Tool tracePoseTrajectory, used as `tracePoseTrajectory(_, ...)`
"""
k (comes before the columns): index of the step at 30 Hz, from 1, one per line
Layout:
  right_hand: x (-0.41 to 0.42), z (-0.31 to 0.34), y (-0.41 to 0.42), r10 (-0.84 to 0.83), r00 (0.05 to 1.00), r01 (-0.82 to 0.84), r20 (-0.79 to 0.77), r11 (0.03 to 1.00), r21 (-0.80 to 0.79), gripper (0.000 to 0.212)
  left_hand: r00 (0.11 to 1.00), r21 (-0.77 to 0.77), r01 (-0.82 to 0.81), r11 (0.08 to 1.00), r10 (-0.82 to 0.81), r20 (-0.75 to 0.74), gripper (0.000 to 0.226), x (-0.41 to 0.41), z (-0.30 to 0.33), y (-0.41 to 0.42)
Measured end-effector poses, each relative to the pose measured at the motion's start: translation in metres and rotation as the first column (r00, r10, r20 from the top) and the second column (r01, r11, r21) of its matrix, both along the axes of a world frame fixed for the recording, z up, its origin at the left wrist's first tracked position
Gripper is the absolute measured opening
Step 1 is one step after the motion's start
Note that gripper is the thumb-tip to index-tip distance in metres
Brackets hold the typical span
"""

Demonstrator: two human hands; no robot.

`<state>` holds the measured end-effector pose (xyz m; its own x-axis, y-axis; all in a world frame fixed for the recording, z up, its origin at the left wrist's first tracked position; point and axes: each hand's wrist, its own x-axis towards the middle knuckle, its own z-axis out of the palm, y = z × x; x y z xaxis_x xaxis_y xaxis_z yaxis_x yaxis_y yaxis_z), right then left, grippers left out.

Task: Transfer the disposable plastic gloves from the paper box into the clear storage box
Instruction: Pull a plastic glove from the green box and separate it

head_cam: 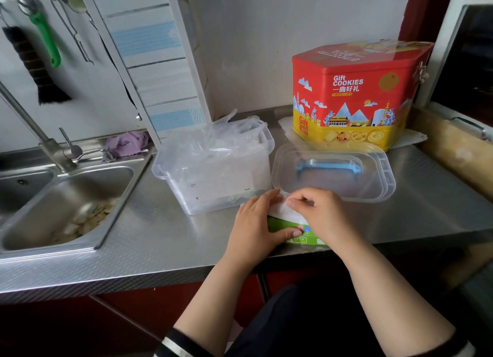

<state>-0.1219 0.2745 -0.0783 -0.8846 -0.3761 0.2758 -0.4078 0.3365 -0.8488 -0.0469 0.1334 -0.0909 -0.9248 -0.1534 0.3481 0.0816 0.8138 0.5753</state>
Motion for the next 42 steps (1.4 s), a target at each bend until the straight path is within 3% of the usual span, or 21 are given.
tracePoseTrajectory(3, 0.002, 0.01, 0.005, -0.011, 0.996, 0.025, 0.092, 0.987, -0.156, 0.023, 1.0, 0.016, 0.004, 1.0, -0.004, 0.012, 0.092, 0.0, 0.001, 0.0)
tracePoseTrajectory(6, 0.001, 0.012, 0.009, -0.022, 0.983, 0.079, 0.184, 0.949, -0.307, 0.011, 1.0, 0.033, 0.003, 0.999, -0.003, 0.015, 0.09, 0.0, 0.001, 0.0)
tracePoseTrajectory(11, 0.005, 0.023, 0.011, 0.097, 0.975, -0.02, 0.201, 0.935, -0.354, 0.006, 1.0, 0.054, -0.003, 0.999, 0.002, 0.029, 0.088, -0.001, 0.0, -0.002)
tracePoseTrajectory(12, 0.004, 0.024, 0.011, 0.122, 0.972, -0.057, 0.199, 0.951, -0.305, 0.017, 1.0, 0.058, -0.003, 0.998, 0.001, 0.031, 0.088, -0.001, 0.0, -0.002)
tracePoseTrajectory(14, 0.004, 0.026, 0.006, 0.12, 0.982, -0.115, 0.142, 0.992, -0.047, 0.033, 1.0, 0.058, 0.0, 0.998, -0.001, 0.027, 0.087, 0.0, 0.0, -0.001)
tracePoseTrajectory(16, 0.008, 0.026, -0.001, 0.073, 0.996, -0.081, 0.06, 0.986, 0.144, 0.018, 1.0, 0.061, -0.002, 0.998, 0.0, 0.022, 0.086, 0.0, 0.0, -0.001)
tracePoseTrajectory(17, 0.009, 0.025, -0.003, 0.063, 0.997, -0.068, 0.04, 0.99, 0.125, 0.018, 1.0, 0.061, -0.001, 0.998, 0.0, 0.022, 0.086, 0.0, -0.001, -0.001)
tracePoseTrajectory(20, 0.015, 0.035, -0.003, 0.13, 0.986, -0.095, 0.104, 0.952, -0.293, 0.023, 1.0, 0.029, -0.021, 0.999, 0.02, 0.022, 0.083, 0.0, -0.003, -0.001)
tracePoseTrajectory(24, 0.018, 0.064, 0.007, 0.158, 0.98, -0.012, 0.118, 0.646, -0.763, 0.005, 0.998, 0.025, -0.044, 0.999, 0.043, 0.037, 0.075, 0.002, -0.003, -0.001)
tracePoseTrajectory(27, 0.02, 0.085, 0.015, 0.126, 0.991, -0.026, 0.038, 0.469, -0.883, 0.015, 1.0, 0.031, -0.025, 0.999, 0.025, 0.017, 0.076, 0.003, -0.002, -0.002)
tracePoseTrajectory(31, 0.027, 0.1, 0.024, 0.029, 0.994, -0.108, -0.106, 0.417, -0.902, 0.013, 1.0, 0.022, 0.022, 1.0, -0.023, 0.021, 0.076, 0.004, -0.001, -0.001)
tracePoseTrajectory(33, 0.03, 0.101, 0.026, -0.015, 0.98, -0.168, -0.199, 0.474, -0.865, 0.011, 0.999, 0.092, 0.037, 0.995, -0.036, -0.009, 0.065, 0.008, 0.003, 0.0)
tracePoseTrajectory(35, 0.032, 0.098, 0.026, -0.032, 0.937, -0.259, -0.348, 0.603, -0.754, 0.012, 0.987, 0.286, 0.043, 0.957, 0.004, -0.162, 0.046, 0.013, 0.017, 0.003)
tracePoseTrajectory(36, 0.031, 0.094, 0.025, -0.031, 0.905, -0.298, -0.425, 0.668, -0.682, 0.014, 0.973, 0.411, 0.082, 0.908, 0.017, -0.231, 0.048, 0.015, 0.029, 0.005)
tracePoseTrajectory(39, 0.026, 0.077, 0.021, -0.006, 0.795, -0.331, -0.607, 0.834, -0.441, 0.017, 0.968, 0.724, 0.249, 0.643, -0.143, -0.205, 0.091, 0.012, 0.071, 0.008)
tracePoseTrajectory(41, 0.024, 0.066, 0.017, -0.002, 0.726, -0.294, -0.688, 0.903, -0.313, 0.022, 0.959, 0.861, 0.244, 0.447, -0.242, -0.146, 0.101, 0.011, 0.093, 0.006)
tracePoseTrajectory(42, 0.023, 0.06, 0.016, -0.002, 0.692, -0.268, -0.721, 0.928, -0.26, 0.023, 0.953, 0.889, 0.232, 0.394, -0.277, -0.125, 0.097, 0.01, 0.101, 0.005)
